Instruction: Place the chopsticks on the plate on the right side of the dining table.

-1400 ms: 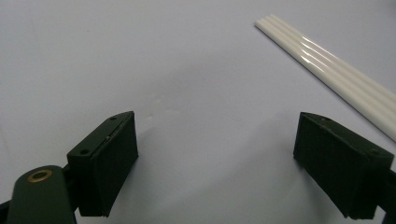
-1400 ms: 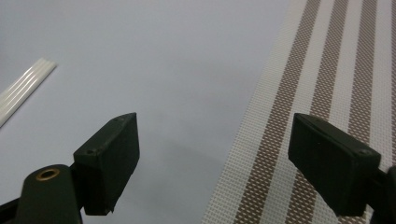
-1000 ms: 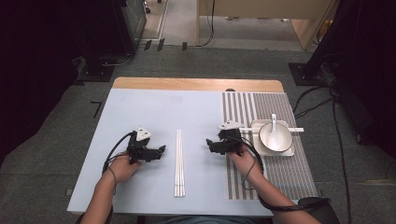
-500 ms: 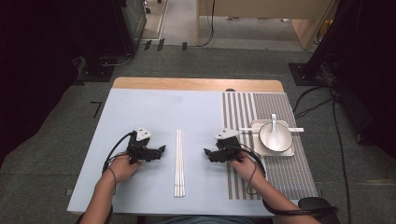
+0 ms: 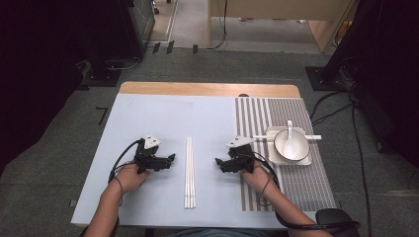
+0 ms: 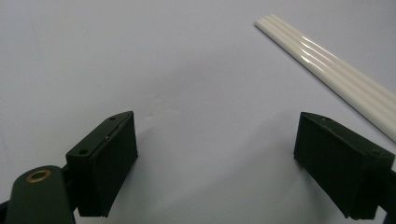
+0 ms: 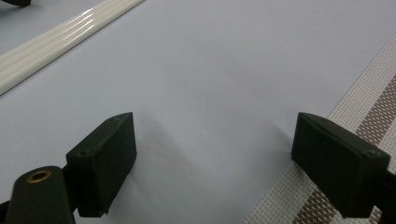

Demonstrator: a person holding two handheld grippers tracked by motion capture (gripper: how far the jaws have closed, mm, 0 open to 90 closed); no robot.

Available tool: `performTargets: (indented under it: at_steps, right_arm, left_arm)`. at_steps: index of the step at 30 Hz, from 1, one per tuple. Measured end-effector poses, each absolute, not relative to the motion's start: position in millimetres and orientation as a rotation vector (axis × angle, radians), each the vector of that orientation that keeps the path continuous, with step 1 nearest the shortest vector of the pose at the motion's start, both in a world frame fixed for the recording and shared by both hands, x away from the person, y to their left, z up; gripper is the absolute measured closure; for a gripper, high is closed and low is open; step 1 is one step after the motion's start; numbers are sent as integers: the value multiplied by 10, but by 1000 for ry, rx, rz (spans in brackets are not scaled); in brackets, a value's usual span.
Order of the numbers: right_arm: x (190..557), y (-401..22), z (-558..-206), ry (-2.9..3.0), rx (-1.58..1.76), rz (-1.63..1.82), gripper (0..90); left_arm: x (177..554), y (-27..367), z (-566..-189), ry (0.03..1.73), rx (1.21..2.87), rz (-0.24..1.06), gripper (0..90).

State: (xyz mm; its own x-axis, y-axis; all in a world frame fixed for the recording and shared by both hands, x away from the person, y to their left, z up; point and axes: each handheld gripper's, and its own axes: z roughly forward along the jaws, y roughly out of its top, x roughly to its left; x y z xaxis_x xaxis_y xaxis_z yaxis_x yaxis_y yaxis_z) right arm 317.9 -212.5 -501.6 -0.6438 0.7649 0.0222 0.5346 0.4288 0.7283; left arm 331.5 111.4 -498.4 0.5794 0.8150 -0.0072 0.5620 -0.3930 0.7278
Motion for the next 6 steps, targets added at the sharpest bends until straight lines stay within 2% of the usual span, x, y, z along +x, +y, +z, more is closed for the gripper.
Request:
performTargets:
  at_steps: [6]
  right_arm:
    - [3179, -2125, -5016, 2375, 1118, 1041, 137]
  left_arm:
    - [3314, 1112, -4984, 1092, 2109, 464, 131]
